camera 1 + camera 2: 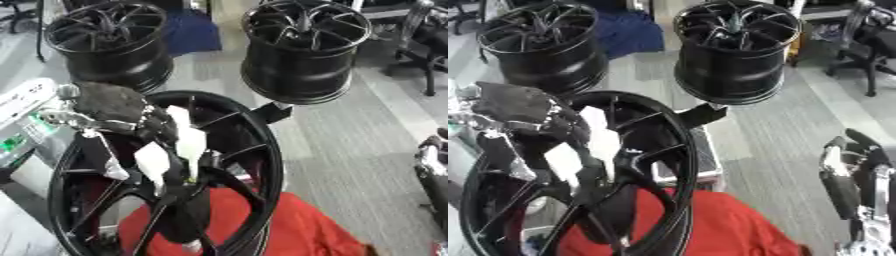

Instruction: Pull the pin out of the wheel hub.

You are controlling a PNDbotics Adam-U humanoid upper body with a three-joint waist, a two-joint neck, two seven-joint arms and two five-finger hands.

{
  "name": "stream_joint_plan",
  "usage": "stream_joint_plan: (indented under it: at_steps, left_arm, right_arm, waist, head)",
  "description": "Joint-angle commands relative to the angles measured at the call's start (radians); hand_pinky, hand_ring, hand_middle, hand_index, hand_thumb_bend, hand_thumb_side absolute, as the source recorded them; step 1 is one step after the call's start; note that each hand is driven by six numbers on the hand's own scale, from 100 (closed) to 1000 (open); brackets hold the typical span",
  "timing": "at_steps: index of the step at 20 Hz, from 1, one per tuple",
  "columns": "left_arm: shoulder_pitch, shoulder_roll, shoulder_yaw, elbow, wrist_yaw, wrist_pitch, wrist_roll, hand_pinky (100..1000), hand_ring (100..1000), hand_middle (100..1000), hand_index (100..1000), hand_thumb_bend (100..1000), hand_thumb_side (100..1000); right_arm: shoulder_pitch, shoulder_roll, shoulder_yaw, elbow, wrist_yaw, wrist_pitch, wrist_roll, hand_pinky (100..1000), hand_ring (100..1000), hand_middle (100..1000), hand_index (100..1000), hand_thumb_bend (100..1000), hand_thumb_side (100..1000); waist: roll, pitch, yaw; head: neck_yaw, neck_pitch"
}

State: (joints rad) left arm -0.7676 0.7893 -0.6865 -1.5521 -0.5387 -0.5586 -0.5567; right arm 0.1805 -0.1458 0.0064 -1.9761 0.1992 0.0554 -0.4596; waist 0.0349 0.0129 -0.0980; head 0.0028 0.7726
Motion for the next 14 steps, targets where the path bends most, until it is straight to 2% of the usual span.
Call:
stream_joint_plan:
  at_steps: [1, 14]
  left_arm:
    - [-0.002, 0.021, -0.006, 0.001, -0.009, -0.348, -0.350, 653, 628, 775, 861, 450, 425]
    - [0.022, 0.057, 0.010, -0.033, 0.036, -0.348, -0.350, 635, 602, 688, 808, 399, 431]
  right_arm:
    - [-0.007, -0.015, -0.002, -0.024, -0.001, -0.001, 0.002, 523, 588, 597, 798, 100, 488]
    - [-0.007, -0.016, -0.003, -0.024, -0.001, 0.001, 0.000, 522, 588, 597, 798, 100, 487]
  waist:
    - [-0.001, -0.003, -0.001]
    - [-0.001, -0.005, 0.002]
  head:
    - [-0.004, -0.003]
    - [-0.005, -0.003]
